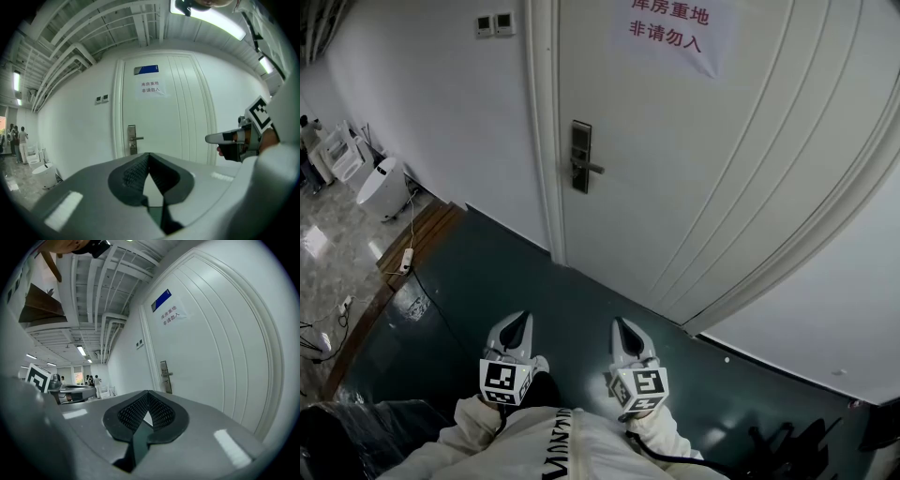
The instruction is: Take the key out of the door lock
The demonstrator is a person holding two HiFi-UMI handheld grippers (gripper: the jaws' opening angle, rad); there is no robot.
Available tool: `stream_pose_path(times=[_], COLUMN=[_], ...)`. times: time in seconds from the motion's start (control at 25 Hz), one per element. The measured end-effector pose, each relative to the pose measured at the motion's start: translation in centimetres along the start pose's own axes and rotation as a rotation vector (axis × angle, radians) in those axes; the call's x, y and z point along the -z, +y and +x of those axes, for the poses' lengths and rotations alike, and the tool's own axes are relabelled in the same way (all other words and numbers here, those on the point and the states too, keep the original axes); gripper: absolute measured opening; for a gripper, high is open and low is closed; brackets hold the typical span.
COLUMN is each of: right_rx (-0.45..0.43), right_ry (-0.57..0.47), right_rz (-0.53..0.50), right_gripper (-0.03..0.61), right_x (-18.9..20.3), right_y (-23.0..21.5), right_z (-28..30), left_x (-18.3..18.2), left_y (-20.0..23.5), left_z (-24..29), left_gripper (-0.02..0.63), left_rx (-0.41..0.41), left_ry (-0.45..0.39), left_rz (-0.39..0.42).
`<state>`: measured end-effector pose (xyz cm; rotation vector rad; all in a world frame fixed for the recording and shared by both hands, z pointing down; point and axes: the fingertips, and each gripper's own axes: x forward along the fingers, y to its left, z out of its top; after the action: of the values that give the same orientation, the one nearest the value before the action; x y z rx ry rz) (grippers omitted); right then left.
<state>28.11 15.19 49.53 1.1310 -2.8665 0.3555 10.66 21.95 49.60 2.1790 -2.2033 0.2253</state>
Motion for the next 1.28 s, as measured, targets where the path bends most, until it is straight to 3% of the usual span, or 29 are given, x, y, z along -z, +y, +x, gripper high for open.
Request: stream_pose_path(times=[0.24, 0.6, 0.8, 1.28], right_rx=[0.018, 0.036, 0.045, 0.138], right_ry=[0.012, 0.064, 0.082, 0.061], right_rz=[-0.004, -0.008, -0.02, -0.039], right_gripper=[0.002, 0.002, 0.002, 0.002], right_x=[-0.2, -0.4, -0.8, -2.5], right_y=[-0.2, 0.7, 2.1, 3.9], right_z=[3.6, 12.8, 18.1, 25.9], left_x=[0.1, 0.8, 0.7, 1.5], left_y=[2.5, 9.6, 13.7, 21.4], left_z=[3.1, 9.1, 11.9, 17.3], left_gripper=[-0.002, -0.002, -0.002, 0.0], left_rx=[0.018, 0.038, 0.06, 0.138], left_ry=[0.002, 0.032, 0.032, 0.038], left_rz=[-0.012, -0.039, -0.014, -0.018])
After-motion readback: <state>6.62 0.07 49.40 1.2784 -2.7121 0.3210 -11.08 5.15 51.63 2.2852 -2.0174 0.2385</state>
